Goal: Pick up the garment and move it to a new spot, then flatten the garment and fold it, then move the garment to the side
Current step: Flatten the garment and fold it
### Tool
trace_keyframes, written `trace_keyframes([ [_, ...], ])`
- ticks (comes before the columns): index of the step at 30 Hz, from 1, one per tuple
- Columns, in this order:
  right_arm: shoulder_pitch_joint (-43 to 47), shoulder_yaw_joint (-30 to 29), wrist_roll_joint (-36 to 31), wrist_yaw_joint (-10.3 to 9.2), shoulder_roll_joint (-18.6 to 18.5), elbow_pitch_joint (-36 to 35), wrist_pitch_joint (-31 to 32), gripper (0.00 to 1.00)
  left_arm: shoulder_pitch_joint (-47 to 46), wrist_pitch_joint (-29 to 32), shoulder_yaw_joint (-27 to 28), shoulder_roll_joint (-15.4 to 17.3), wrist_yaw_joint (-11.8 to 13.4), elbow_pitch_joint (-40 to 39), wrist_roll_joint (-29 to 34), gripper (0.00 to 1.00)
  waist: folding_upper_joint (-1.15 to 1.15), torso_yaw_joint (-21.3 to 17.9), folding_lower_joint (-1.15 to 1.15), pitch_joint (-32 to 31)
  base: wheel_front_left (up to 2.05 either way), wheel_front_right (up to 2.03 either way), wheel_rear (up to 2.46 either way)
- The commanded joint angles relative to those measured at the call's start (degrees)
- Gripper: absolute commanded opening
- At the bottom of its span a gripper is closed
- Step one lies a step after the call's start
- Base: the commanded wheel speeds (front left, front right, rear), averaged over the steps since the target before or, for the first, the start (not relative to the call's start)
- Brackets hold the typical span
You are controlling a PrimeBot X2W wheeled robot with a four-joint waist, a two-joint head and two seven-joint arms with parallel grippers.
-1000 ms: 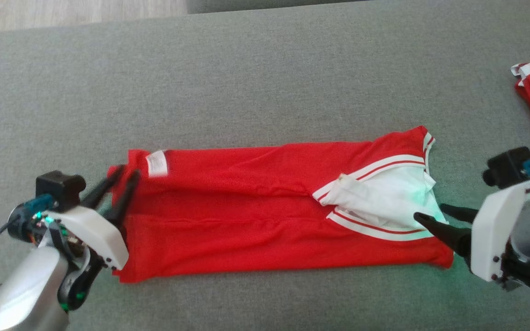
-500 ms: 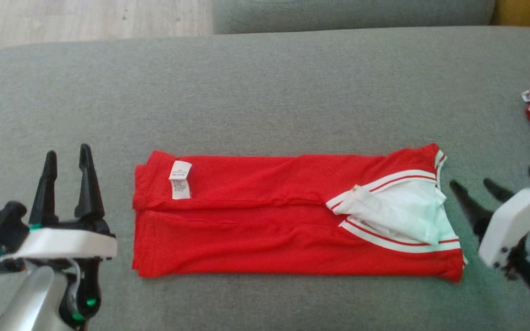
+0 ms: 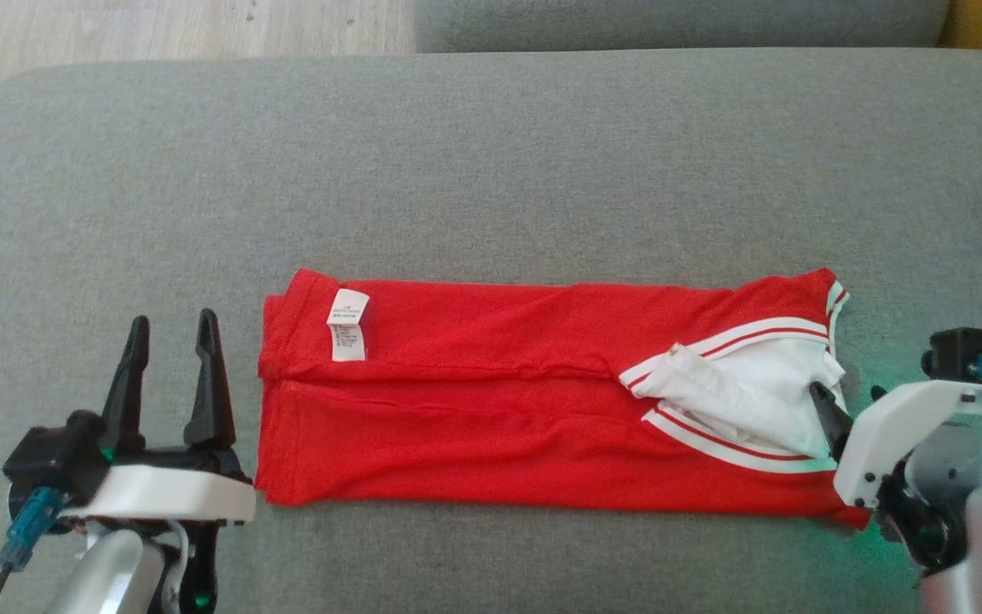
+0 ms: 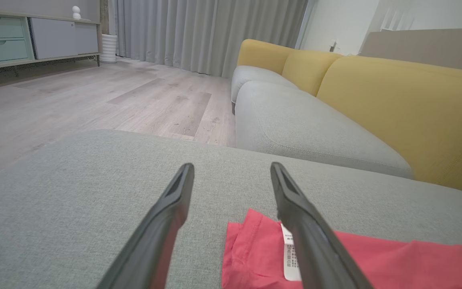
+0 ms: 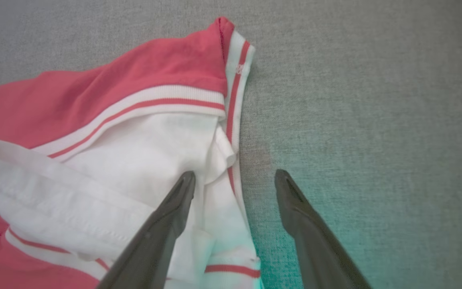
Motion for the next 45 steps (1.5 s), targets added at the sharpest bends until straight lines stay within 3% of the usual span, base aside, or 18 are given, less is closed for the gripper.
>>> trace_keyframes([
  [1, -2.88, 1.27, -0.45, 0.39, 0.00, -0.70, -0.60, 1.00, -2.58, -0.62, 1.64, 1.24, 0.29, -1.61, 0.87, 1.00, 0.00, 0.15, 0.00, 0.13, 0.00, 0.00, 0.00],
  [9, -3.73, 4.91, 0.88, 0.39, 0.20, 4.75, 3.38, 1.00, -3.62, -0.67, 1.19, 0.62, 0.40, -1.27, 2.46, 1.00, 0.00, 0.65, 0.00, 0.15, 0.00, 0.00, 0.00],
  [10, -3.70, 5.46, 1.48, 0.39, 0.21, 4.77, 3.88, 0.71, -3.57, -0.67, 1.20, 0.60, 0.43, -1.25, 2.52, 1.00, 0.00, 0.62, 0.00, 0.14, 0.00, 0.00, 0.00],
  [11, -3.68, 5.90, 2.27, 0.39, 0.21, 4.71, 4.24, 0.31, -3.49, -0.67, 1.21, 0.58, 0.45, -1.24, 2.56, 1.00, 0.00, 0.57, 0.00, 0.13, 0.00, 0.00, 0.00],
  [12, -3.66, 6.33, 3.16, 0.39, 0.21, 4.55, 4.46, 0.00, -3.38, -0.68, 1.24, 0.58, 0.46, -1.23, 2.58, 1.00, 0.00, 0.50, 0.00, 0.10, 0.00, 0.00, 0.00],
  [20, -2.94, 4.04, 3.45, 0.39, 0.21, 0.65, 4.03, 0.00, -2.44, -0.69, 1.17, 0.71, 0.57, -1.38, 2.87, 1.00, 0.00, 0.22, 0.00, -0.59, 0.00, 0.00, 0.00],
  [30, 2.58, -13.04, -4.73, 0.39, -1.61, -16.72, 9.45, 0.00, -0.43, -0.70, 1.52, 1.38, 1.35, -2.89, 3.19, 1.00, 0.00, 0.23, 0.00, -1.90, 0.00, 0.00, 0.00],
  [34, 4.09, -16.10, -6.83, 0.39, -3.29, -22.68, 10.52, 0.00, 0.13, -0.69, 1.65, 1.79, 1.74, -3.45, 3.32, 1.00, 0.00, -0.08, 0.00, -2.03, 0.00, 0.00, 0.00],
  [39, 4.70, -12.66, -6.64, 0.39, -5.78, -25.74, 11.18, 0.00, 0.21, -0.32, 1.43, 1.99, 2.00, -3.98, 3.34, 1.00, 0.00, -0.37, 0.00, -2.15, 0.00, 0.00, 0.00],
  [45, 4.59, 0.96, -3.50, 0.39, -5.73, -27.91, 13.17, 0.00, -0.06, 0.01, 1.04, 2.06, 1.97, -4.19, 3.26, 1.00, 0.00, 0.04, 0.00, -2.27, 0.00, 0.00, 0.00],
])
